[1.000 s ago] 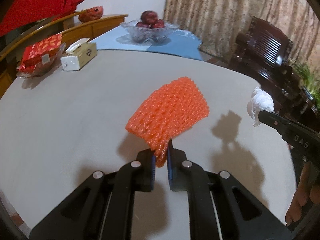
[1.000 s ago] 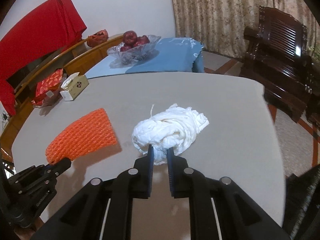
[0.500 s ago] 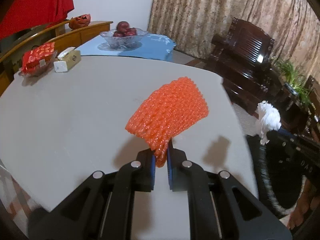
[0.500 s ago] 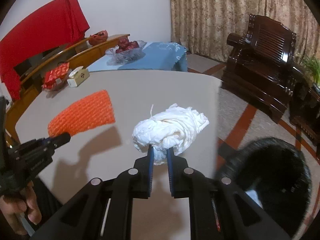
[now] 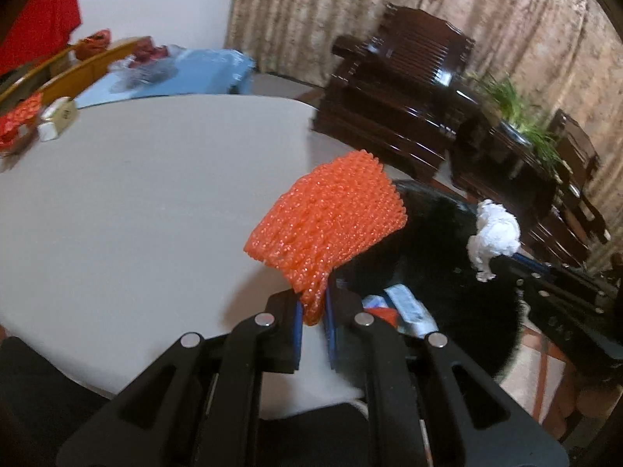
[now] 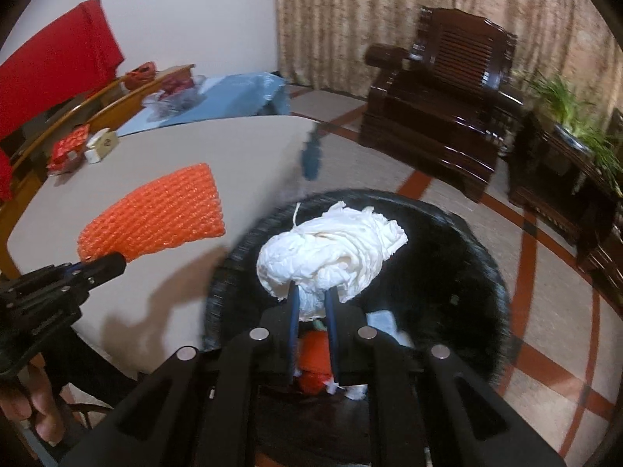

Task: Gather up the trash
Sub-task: 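Carry the foam net and white tissue over the black bin, then open both tools to drop the net and tissue into the bin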

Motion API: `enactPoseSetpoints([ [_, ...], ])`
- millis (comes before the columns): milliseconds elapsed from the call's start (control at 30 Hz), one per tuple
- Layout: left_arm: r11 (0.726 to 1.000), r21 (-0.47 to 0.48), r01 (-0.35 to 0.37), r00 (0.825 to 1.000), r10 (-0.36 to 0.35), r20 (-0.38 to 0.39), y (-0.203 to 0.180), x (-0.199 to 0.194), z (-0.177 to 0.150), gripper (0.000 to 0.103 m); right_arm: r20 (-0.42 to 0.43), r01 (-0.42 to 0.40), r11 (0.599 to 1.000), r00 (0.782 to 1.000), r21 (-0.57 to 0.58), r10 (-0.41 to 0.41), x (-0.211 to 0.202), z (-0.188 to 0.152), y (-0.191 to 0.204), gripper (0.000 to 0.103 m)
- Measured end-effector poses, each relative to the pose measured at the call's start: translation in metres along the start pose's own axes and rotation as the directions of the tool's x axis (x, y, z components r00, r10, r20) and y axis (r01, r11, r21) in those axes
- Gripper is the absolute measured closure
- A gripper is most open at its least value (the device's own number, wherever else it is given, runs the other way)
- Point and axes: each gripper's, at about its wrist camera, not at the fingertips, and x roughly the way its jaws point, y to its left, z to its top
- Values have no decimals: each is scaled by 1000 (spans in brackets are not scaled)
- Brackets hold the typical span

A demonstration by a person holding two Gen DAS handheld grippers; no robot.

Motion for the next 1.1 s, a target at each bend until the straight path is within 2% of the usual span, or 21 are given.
enactPoseSetpoints([
  [200,999,24,49,999,-48,-24,-49,18,-4,91,-22,37,999,999,17,-36,11,-9,-36,89],
  [233,997,35,69,997,-68,-32,-56,24,-4,79,-21,56,998,998,18,-55,12,-11,-42,85],
  [267,996,46,78,996,-76,-41,-60,29,-3,76,-17,71,997,997,24,-70,13,-12,-46,82],
  [300,995,70,68,997,-65,-39,-67,33,-5,61,-19,77,996,997,43,-77,16,-14,-53,82],
  [333,994,90,66,997,-63,-39,-72,37,-7,52,-18,80,995,997,66,-79,17,-15,-59,80],
  [433,992,103,71,997,-67,-47,-73,41,-13,47,-18,78,992,997,97,-76,17,-20,-68,70],
  [500,992,115,46,998,-43,-34,-68,40,-15,45,-14,77,992,997,95,-76,15,-23,-67,69],
  [633,997,83,-4,1000,5,-10,-41,28,-15,29,-13,50,994,999,94,-49,9,-30,-61,68],
  [800,997,73,-18,1000,18,-3,-29,18,-11,26,-26,34,995,999,90,-31,7,-33,-52,64],
  [933,998,70,4,1000,-4,2,-30,8,-8,26,-30,36,994,999,103,-33,-1,-30,-50,63],
  [1100,995,91,31,999,-32,12,-28,-9,-9,20,-11,55,990,998,132,-54,-15,-31,-48,54],
])
